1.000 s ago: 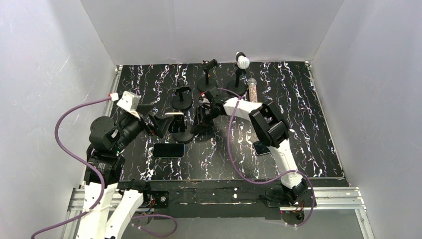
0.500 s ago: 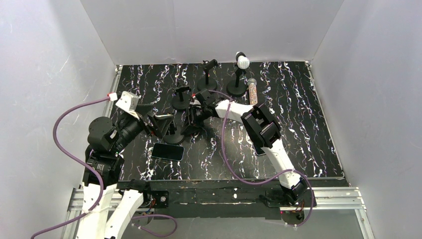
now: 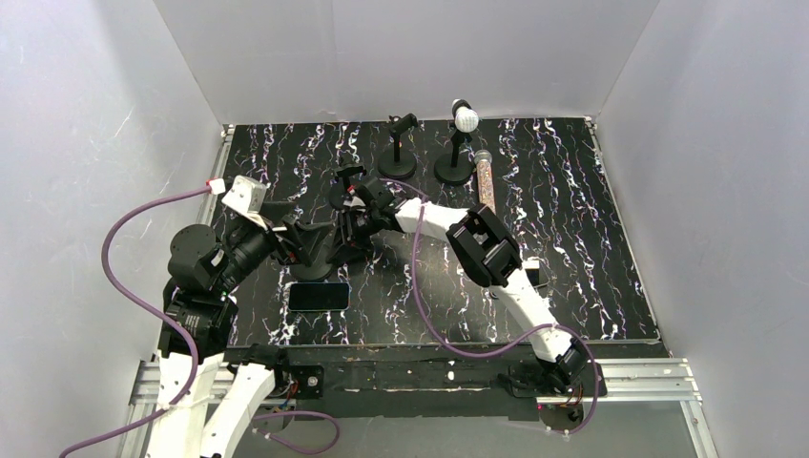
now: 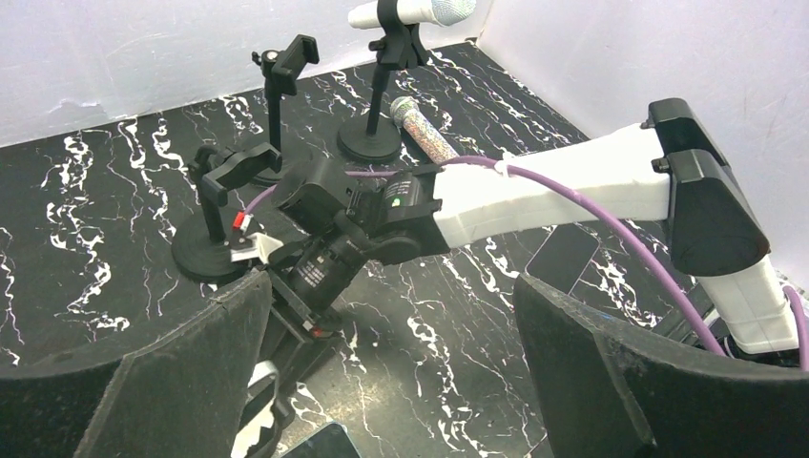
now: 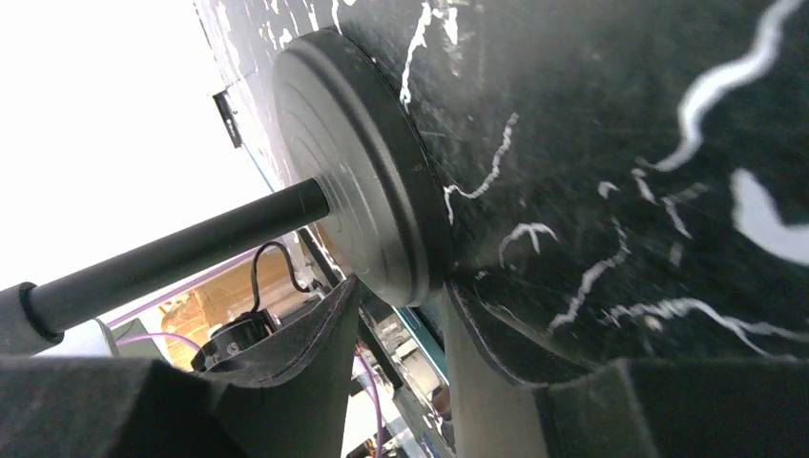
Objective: Place the phone on the phone stand
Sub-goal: Move the phone stand with the phone to the center of the board.
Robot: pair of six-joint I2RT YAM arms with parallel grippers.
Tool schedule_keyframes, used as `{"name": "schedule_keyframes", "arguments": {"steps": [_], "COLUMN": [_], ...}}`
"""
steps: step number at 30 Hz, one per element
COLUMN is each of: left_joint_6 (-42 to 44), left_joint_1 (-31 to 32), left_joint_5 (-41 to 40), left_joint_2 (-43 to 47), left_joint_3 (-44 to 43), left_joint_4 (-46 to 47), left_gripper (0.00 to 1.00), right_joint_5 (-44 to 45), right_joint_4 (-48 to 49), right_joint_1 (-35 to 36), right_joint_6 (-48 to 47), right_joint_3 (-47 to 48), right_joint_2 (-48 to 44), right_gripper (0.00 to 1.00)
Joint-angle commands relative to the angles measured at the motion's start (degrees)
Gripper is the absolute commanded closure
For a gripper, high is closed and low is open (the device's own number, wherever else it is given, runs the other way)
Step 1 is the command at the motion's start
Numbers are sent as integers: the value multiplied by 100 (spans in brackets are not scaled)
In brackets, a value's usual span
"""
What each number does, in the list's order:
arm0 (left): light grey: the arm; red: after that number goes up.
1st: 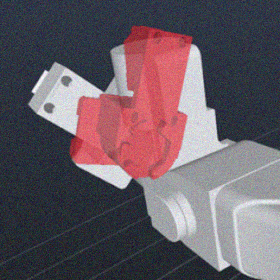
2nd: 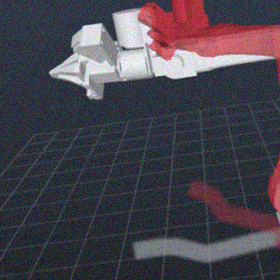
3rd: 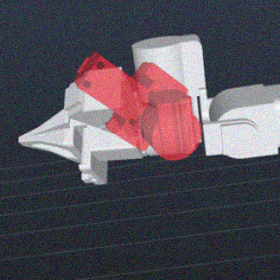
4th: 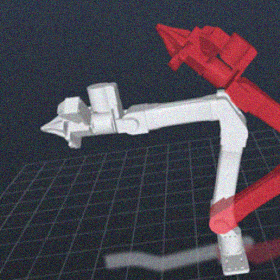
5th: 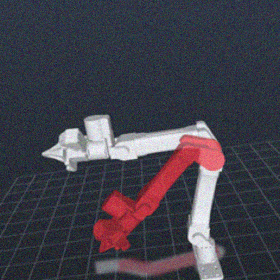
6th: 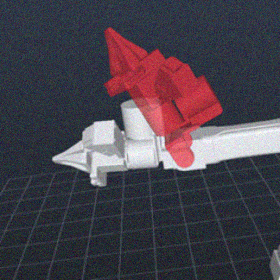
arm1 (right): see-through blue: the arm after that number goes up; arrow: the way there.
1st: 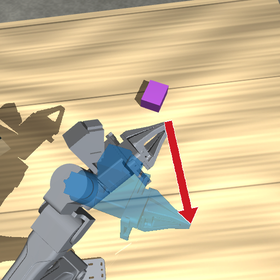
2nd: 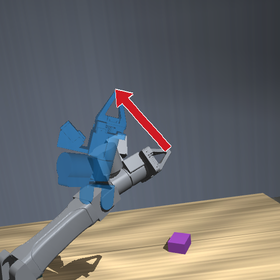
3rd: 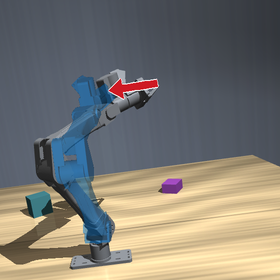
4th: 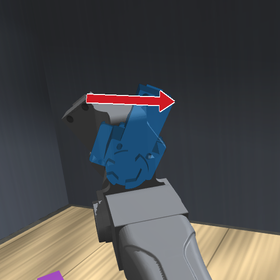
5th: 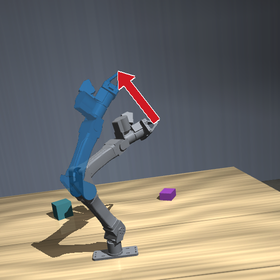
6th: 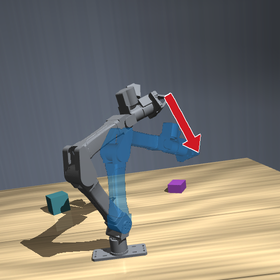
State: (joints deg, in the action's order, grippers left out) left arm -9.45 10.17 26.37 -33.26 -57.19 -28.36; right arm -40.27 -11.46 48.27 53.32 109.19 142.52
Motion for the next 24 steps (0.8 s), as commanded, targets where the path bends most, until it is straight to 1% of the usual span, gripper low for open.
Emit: {"name": "schedule_keyframes", "arguments": {"steps": [1,4,10,14,17,19,21,24], "left_joint_6": [-13,-14,-34,-145,-367,-517,-672,-937], "left_joint_1": [-42,-42,-42,-42,-42,-46,-42,-44], "left_joint_5": [26,15,17,151,499,669,699,484], "left_joint_2": [60,58,29,-92,-477,-629,-818,-1271], "left_joint_3": [-220,-216,-238,-280,-457,-469,-483,-644], "left_joint_4": [-82,-91,-117,-85,-10,84,186,127], "left_gripper": [1,1,1,1,1,1,1,1], "right_joint_5": [-149,-115,152,508,894,945,955,982], "right_joint_4": [266,289,417,406,312,252,258,300], "right_joint_1": [177,206,179,128,-15,-75,-182,-436], "right_joint_6": [299,355,113,-272,-904,-1169,-1307,-1468], "right_joint_3": [457,478,-168,-720,-1621,-1985,-2472,-3159], "right_joint_2": [260,308,-201,-881,-1837,-2231,-2594,-3086], "right_gripper": [55,54,52,47,42,41,40,40]}}
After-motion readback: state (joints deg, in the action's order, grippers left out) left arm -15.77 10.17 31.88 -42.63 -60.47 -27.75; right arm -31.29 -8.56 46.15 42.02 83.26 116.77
